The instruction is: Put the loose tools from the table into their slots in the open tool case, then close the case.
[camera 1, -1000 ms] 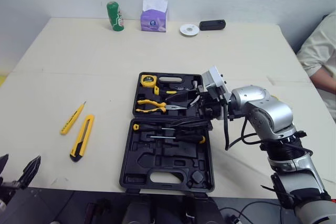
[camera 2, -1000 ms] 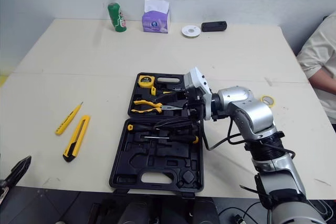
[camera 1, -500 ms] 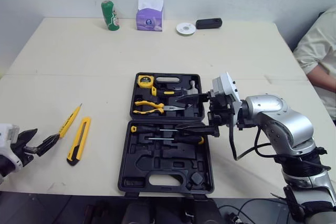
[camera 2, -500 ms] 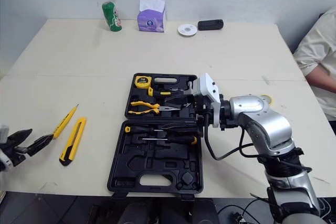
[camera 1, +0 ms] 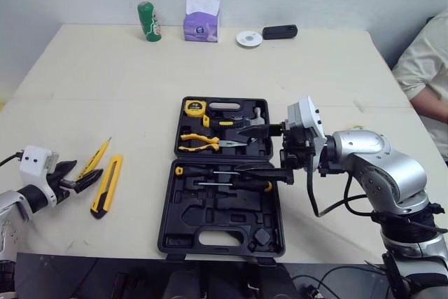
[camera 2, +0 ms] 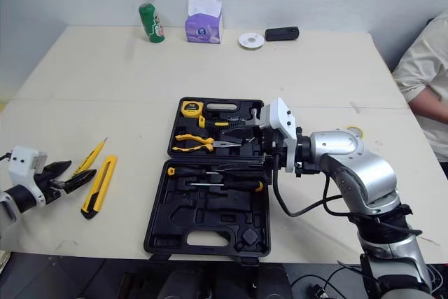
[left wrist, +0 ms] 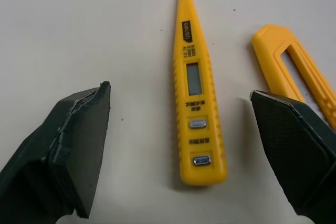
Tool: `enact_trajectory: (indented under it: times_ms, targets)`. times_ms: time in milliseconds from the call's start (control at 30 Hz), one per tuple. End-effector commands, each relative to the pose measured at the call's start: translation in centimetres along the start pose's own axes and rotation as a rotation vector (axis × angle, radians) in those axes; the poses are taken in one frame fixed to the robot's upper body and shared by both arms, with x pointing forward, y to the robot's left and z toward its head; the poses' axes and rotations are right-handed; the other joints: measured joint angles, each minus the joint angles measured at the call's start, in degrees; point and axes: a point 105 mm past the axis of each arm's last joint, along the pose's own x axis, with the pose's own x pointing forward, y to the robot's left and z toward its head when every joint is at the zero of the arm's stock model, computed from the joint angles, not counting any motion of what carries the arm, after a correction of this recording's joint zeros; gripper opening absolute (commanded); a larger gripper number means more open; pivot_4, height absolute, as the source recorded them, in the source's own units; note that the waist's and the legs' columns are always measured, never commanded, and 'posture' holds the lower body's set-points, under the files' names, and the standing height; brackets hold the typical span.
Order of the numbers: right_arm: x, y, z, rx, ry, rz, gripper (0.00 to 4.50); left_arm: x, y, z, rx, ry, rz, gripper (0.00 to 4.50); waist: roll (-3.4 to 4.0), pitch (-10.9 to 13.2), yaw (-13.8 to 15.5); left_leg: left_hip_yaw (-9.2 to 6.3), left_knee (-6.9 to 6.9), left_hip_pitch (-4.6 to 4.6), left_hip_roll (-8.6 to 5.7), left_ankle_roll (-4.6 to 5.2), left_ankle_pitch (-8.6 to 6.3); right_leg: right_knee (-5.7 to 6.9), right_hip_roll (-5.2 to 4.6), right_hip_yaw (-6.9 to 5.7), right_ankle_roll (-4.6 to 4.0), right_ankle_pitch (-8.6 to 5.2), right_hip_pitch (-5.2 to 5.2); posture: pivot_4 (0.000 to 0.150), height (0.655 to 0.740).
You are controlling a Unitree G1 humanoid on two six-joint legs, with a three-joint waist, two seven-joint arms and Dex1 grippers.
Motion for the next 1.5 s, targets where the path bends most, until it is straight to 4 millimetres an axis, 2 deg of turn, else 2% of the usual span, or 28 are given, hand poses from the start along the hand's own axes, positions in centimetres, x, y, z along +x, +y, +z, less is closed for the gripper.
enact_trajectory:
  times_ms: [33, 67, 233, 267, 400, 533, 567, 700, 767, 800, 933, 1100, 1233, 1367, 1500]
  targets:
    - [-0.3, 0.7, 1.2, -0.046, -0.024, 0.011, 4.5, 0.3, -0.7, -0.6, -0.03, 0.012, -0.031, 3.26, 0.0, 0.0, 0.08, 0.0, 0.0, 0.0, 0.0, 0.0, 0.0, 0.01, 0.0, 0.0, 0.0, 0.0, 0.0, 0.15, 0.7316]
    - [-0.3, 0.7, 1.3, -0.047, -0.025, 0.012, 4.5, 0.3, -0.7, -0.5, -0.032, 0.01, -0.032, 2.97, 0.0, 0.0, 0.08, 0.0, 0.0, 0.0, -0.01, 0.01, 0.0, 0.01, -0.01, 0.0, 0.0, 0.0, 0.01, 0.15, 0.7316]
    - [-0.4, 0.9, 0.8, -0.06, -0.001, 0.021, 4.5, 0.2, -0.6, -0.2, -0.029, -0.001, -0.025, 0.65, 0.0, 0.0, 0.1, 0.0, 0.0, 0.0, -0.02, 0.03, 0.0, 0.0, -0.02, 0.0, 0.01, 0.0, 0.04, 0.15, 0.7316]
    - [-0.5, 0.9, 0.6, -0.064, 0.008, 0.022, 4.5, 0.1, -0.5, 0.0, -0.027, -0.006, -0.02, 0.58, 0.0, 0.0, 0.11, 0.0, 0.0, 0.0, -0.02, 0.04, 0.01, 0.0, -0.02, 0.0, 0.01, 0.0, 0.04, 0.15, 0.7316]
    - [-0.6, 0.8, 0.8, -0.068, 0.001, 0.021, 4.5, -1.2, 0.0, 0.4, -0.003, -0.028, 0.015, 0.59, 0.0, 0.0, -0.17, 0.01, 0.0, 0.0, -0.02, 0.04, 0.01, 0.0, -0.02, 0.0, 0.01, 0.01, 0.04, 0.15, 0.7316]
    - [-0.6, 1.0, 0.9, -0.068, -0.009, 0.03, 4.5, -2.7, -0.2, 2.4, 0.062, -0.076, 0.023, 0.59, -0.01, 0.01, -0.5, 0.02, -0.01, 0.0, 0.01, 0.02, 0.02, -0.01, 0.01, 0.0, 0.01, 0.01, 0.03, 0.15, 0.7316]
    - [-0.7, 1.1, 0.7, -0.07, 0.003, 0.041, 4.5, -3.1, -1.0, 3.2, 0.11, -0.082, -0.009, 0.59, -0.01, 0.01, -0.46, 0.01, 0.0, 0.0, 0.01, 0.02, 0.02, -0.01, 0.0, 0.0, 0.01, 0.01, 0.03, 0.15, 0.7316]
    - [-1.8, 1.4, -0.2, -0.057, 0.061, 0.075, 4.5, -3.8, -5.5, 5.4, 0.31, -0.06, -0.204, 0.59, -0.08, 0.05, 0.04, -0.01, -0.01, 0.0, 0.0, 0.02, 0.01, -0.09, -0.03, 0.02, 0.01, 0.01, 0.04, 0.15, 0.7316]
    - [-2.7, 2.1, -0.9, -0.022, 0.108, 0.104, 4.5, -3.8, -9.4, 6.3, 0.359, -0.05, -0.366, 0.59, -0.05, 0.07, 0.35, -0.04, -0.01, 0.0, -0.02, 0.02, 0.0, -0.21, -0.08, 0.02, 0.01, 0.01, 0.05, 0.15, 0.7316]
    - [-3.0, 2.4, -1.2, -0.01, 0.124, 0.114, 4.5, -3.9, -10.7, 6.6, 0.369, -0.043, -0.417, 0.59, -0.03, 0.08, 0.53, -0.07, -0.01, -0.02, -0.03, 0.02, -0.01, -0.28, -0.09, 0.02, 0.01, 0.01, 0.06, 0.15, 0.7316]
    - [-3.9, 3.5, -2.4, 0.028, 0.178, 0.119, 4.5, -3.7, -16.7, 5.8, 0.507, 0.033, -0.67, 0.59, 0.1, 0.15, 0.28, -0.1, -0.05, -0.01, -0.05, 0.04, -0.02, -0.39, -0.11, 0.02, 0.01, 0.01, 0.12, 0.15, 0.7316]
    - [-4.3, 4.3, -3.7, 0.07, 0.195, 0.076, 4.5, -2.2, -20.6, 4.6, 0.695, 0.1, -0.806, 0.59, 0.28, 0.26, 0.25, 0.0, -0.12, 0.03, 0.0, -0.08, 0.13, -0.36, 0.06, 0.03, 0.02, 0.01, 0.11, 0.15, 0.7316]
    - [-4.2, 4.7, -4.4, 0.076, 0.209, 0.043, 4.5, -1.1, -21.9, 4.4, 0.791, 0.133, -0.854, 0.59, 0.27, 0.27, 0.18, 0.04, -0.15, 0.04, 0.0, -0.1, 0.21, -0.29, 0.11, 0.06, 0.02, 0.01, 0.09, 0.15, 0.7316]
    - [-4.2, 5.2, -4.8, 0.078, 0.218, 0.023, 4.5, -0.5, -22.2, 3.9, 0.895, 0.173, -0.874, 0.59, 0.26, 0.28, 0.31, 0.06, -0.21, 0.04, 0.0, -0.09, 0.24, -0.31, 0.16, 0.04, 0.02, 0.01, 0.07, 0.15, 0.7316]
    - [-4.3, 5.4, -5.0, 0.075, 0.228, 0.002, 4.5, 0.6, -22.5, 4.2, 0.96, 0.152, -0.894, 0.59, 0.24, 0.28, 1.01, 0.06, -0.11, 0.03, -0.01, -0.04, 0.27, -0.31, 0.14, 0.04, 0.02, 0.01, 0.11, 0.15, 0.7316]
